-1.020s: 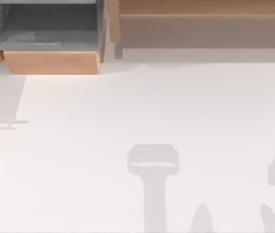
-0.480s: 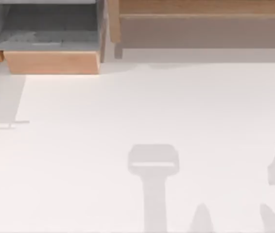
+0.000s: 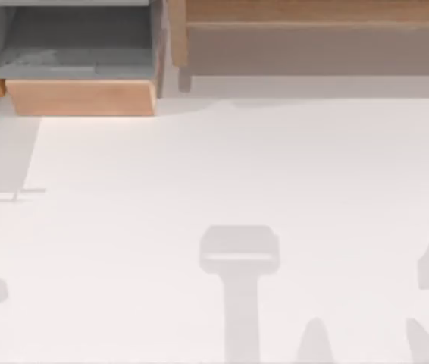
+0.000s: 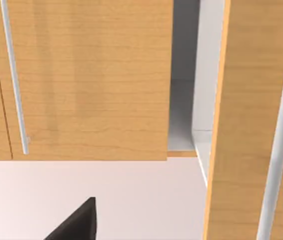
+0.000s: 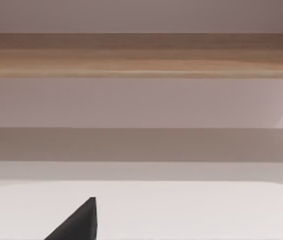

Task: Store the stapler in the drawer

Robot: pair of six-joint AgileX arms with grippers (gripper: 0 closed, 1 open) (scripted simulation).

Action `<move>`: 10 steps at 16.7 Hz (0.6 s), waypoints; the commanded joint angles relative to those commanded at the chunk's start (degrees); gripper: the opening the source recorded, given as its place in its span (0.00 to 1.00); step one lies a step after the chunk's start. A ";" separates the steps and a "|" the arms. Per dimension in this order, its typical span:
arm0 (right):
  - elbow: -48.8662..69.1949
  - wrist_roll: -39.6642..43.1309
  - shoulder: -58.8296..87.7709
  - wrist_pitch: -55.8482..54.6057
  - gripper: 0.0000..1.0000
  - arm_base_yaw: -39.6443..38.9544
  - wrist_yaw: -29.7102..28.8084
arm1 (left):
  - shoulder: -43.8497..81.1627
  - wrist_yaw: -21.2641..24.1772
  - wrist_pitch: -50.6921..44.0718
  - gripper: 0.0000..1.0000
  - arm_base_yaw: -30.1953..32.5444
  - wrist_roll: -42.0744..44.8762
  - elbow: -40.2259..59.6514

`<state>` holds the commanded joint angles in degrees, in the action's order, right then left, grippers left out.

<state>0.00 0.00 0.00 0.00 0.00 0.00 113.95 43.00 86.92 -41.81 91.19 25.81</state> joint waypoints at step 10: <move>0.00 0.00 0.00 0.00 1.00 0.00 0.00 | 0.75 -0.60 0.26 1.00 1.85 -0.07 1.00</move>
<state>0.00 0.00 0.00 0.00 0.00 0.00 114.70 42.40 87.17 -39.96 91.11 26.80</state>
